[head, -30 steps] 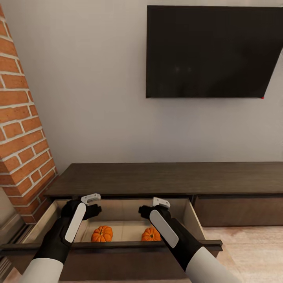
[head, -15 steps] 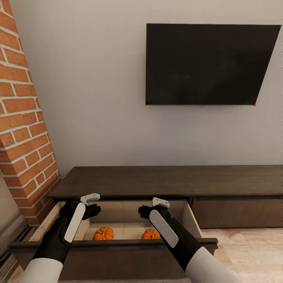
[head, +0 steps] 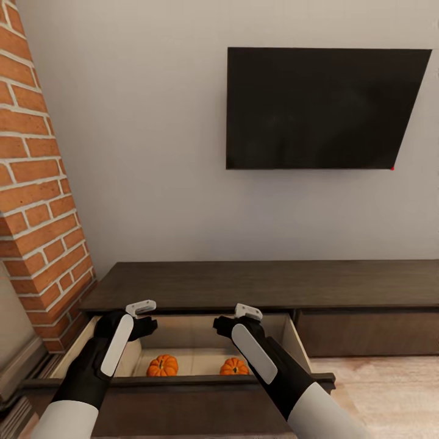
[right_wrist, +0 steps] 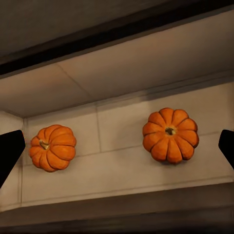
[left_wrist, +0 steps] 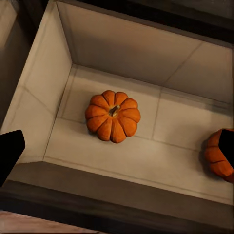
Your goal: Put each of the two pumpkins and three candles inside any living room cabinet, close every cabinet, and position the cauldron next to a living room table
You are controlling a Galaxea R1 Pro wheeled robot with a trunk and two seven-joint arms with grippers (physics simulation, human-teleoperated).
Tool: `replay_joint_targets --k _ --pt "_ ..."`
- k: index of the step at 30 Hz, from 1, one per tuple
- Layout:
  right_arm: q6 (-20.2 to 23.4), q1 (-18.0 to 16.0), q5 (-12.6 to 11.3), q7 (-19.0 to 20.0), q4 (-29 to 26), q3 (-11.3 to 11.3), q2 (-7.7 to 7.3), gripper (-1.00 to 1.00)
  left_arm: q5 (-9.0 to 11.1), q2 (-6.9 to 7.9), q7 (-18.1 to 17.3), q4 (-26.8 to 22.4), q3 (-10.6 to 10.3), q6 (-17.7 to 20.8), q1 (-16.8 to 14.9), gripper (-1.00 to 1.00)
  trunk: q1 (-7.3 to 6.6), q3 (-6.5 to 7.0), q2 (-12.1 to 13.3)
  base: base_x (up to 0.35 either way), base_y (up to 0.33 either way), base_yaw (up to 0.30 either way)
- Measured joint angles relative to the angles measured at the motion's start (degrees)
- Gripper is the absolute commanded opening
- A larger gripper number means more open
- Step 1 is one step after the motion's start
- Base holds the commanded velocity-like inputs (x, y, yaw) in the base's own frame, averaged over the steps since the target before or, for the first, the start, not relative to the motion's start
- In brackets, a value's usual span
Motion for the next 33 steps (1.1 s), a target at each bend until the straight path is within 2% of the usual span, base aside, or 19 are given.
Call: replay_joint_targets --k 11,20,33 --pt "-0.01 0.0 0.4 0.0 -0.37 0.17 -0.07 1.0 -0.02 0.01 0.0 -0.03 0.0 0.0 0.0 1.0 -2.42 1.97 4.41 -0.026 0.004 0.0" --pt "0.0 0.01 0.35 0.01 -0.38 0.18 -0.13 1.0 0.14 0.05 0.0 -1.79 -0.04 0.01 0.13 1.0 -4.37 3.59 8.02 -0.259 0.078 0.0" --pt "0.0 0.01 0.33 0.01 -0.38 0.26 -0.15 1.0 0.19 0.14 0.0 -3.21 -0.03 0.07 0.35 1.0 -4.38 3.59 8.04 -0.301 0.091 0.0"
